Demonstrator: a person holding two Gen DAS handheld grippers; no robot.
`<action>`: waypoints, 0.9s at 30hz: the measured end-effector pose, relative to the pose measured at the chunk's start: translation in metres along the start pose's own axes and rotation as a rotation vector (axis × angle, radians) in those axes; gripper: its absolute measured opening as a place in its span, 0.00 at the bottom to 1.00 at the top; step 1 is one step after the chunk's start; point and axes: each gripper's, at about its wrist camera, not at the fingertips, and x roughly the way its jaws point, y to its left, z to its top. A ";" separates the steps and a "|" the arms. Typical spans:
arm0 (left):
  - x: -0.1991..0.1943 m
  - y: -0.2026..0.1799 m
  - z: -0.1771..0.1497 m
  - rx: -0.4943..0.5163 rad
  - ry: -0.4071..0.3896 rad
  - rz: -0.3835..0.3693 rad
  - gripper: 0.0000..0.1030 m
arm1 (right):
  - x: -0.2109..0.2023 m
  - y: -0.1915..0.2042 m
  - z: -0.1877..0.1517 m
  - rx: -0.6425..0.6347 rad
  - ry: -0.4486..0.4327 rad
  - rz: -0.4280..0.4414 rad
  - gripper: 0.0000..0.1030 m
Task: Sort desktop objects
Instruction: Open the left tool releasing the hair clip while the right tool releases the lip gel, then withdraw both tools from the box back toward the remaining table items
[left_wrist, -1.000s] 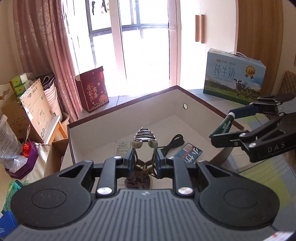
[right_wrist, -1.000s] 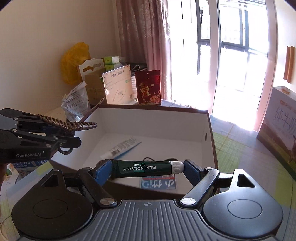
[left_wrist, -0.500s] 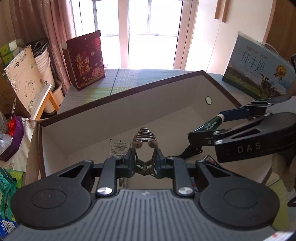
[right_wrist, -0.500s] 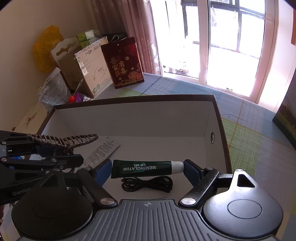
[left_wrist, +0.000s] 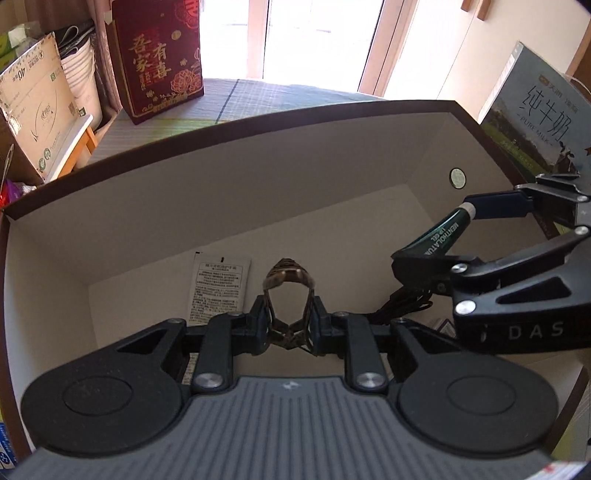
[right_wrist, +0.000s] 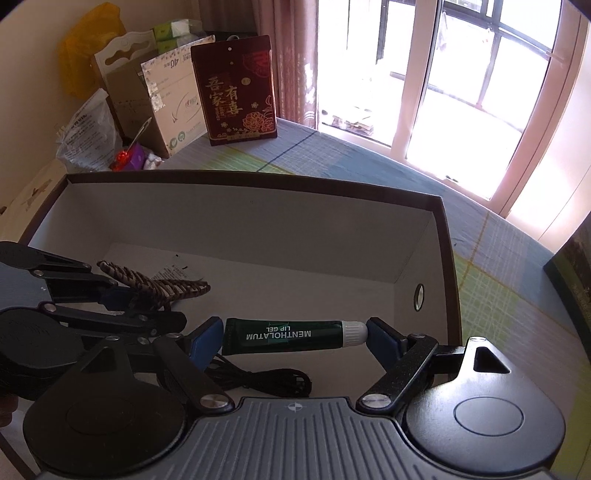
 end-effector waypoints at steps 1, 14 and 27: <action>0.000 0.000 0.000 0.002 0.004 0.002 0.18 | 0.000 0.000 0.000 -0.005 0.001 -0.003 0.79; -0.006 0.004 0.002 0.015 -0.018 0.061 0.47 | 0.008 0.005 -0.002 -0.088 -0.018 -0.025 0.80; -0.028 0.012 -0.002 -0.010 -0.058 0.112 0.75 | -0.020 -0.012 -0.010 0.004 -0.110 0.050 0.98</action>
